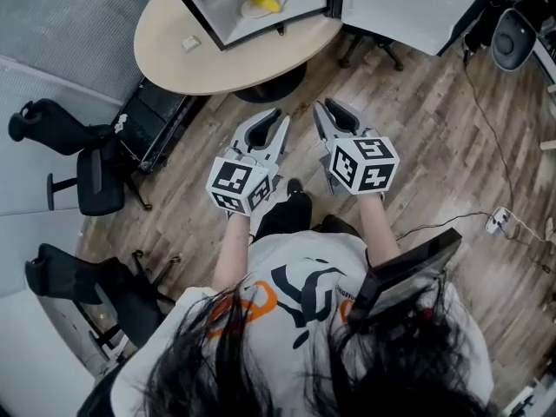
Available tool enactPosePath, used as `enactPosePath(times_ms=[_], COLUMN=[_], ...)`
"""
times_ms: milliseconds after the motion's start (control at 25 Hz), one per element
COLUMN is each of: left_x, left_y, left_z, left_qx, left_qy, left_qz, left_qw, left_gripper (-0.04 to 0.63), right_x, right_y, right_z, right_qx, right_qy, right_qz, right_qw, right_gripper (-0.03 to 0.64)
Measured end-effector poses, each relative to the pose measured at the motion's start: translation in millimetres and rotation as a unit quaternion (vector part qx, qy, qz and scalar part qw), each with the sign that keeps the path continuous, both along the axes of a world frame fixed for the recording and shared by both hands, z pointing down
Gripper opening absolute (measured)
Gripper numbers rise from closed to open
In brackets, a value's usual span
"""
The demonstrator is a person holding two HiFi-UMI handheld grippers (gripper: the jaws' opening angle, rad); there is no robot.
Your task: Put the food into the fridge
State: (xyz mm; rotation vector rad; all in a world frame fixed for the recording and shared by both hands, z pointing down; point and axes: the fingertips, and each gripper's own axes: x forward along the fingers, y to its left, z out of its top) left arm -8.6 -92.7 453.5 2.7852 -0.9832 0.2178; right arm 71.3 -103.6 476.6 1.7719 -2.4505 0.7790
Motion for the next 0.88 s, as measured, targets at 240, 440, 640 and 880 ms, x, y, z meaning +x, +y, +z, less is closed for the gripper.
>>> enactPosePath(times_ms=[240,440,640,880], left_x=[5.3,11.0,20.4,17.4], left_y=[42.9,73.6,99.3,109.7], left_z=[-4.3,-3.8,-1.7,-5.6], left_qx=[0.004,0.008,0.007,0.014], left_qy=[0.005,0.01,0.004,0.002], left_qz=[-0.019,-0.029,-0.027,-0.028], left_qw=[0.9998,0.9995,0.9996,0.9995], left_gripper=[0.054,0.054,0.054,0.054], right_x=[5.6,9.0,17.9,18.1], right_y=[42.0,72.8,95.2,103.2], right_z=[-6.2,-7.1,-9.2,-9.9], right_qx=[0.007,0.011,0.012,0.016], right_qy=[0.012,0.017,0.013,0.017], right_qz=[-0.022,-0.037,-0.035,-0.036], right_qw=[1.0,0.999,0.999,0.999], right_gripper=[0.091,0.091,0.091,0.091])
